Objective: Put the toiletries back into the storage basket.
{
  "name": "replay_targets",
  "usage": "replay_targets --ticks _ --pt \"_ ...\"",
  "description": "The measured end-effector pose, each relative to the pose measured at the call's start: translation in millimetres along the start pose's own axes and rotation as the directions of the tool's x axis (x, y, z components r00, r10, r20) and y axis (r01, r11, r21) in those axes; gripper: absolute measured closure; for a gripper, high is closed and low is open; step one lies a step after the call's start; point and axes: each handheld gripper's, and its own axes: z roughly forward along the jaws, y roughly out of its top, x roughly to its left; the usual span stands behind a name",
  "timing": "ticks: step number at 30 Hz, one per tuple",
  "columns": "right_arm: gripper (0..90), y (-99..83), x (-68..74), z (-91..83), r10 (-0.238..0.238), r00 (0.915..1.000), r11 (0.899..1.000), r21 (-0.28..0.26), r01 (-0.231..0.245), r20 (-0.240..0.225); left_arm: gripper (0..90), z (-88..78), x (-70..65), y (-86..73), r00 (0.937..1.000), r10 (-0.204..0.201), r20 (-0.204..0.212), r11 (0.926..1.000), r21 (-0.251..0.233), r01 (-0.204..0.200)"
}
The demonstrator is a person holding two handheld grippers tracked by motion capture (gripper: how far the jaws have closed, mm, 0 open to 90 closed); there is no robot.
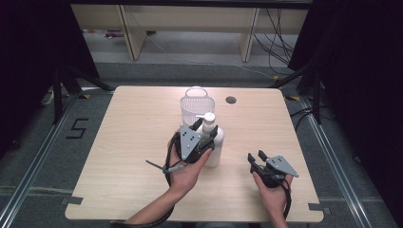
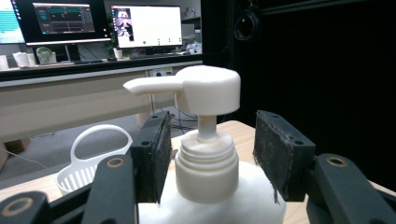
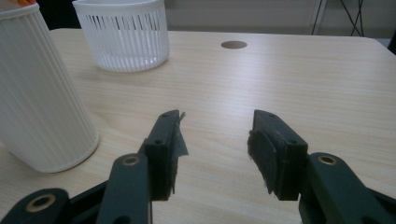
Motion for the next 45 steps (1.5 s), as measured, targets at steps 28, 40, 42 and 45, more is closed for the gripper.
replay_targets --ticks 28,40,42,45 --pt "52.7 0.4 -0.3 0.6 -0.029 0.9996 1.0 0.003 0.029 -0.005 56.8 16.4 -4.3 13.5 0.9976 -0.031 -0.062 0.9981 0.051 0.034" --pt "52.6 0.2 -0.7 1.6 -0.029 0.9996 1.0 -0.003 0.029 -0.006 58.8 15.0 -0.4 16.9 0.9979 -0.057 -0.029 0.9954 0.076 0.059" --pt "52.6 0.2 -0.7 1.6 -0.03 0.9995 1.0 -0.004 0.029 -0.006 58.8 14.5 1.0 17.3 0.9981 -0.058 -0.022 0.9949 0.081 0.06" --pt "52.5 0.3 -0.9 1.4 -0.031 0.9995 1.0 -0.001 0.031 -0.006 58.8 13.3 4.2 19.5 0.9979 -0.064 -0.007 0.9943 0.085 0.065"
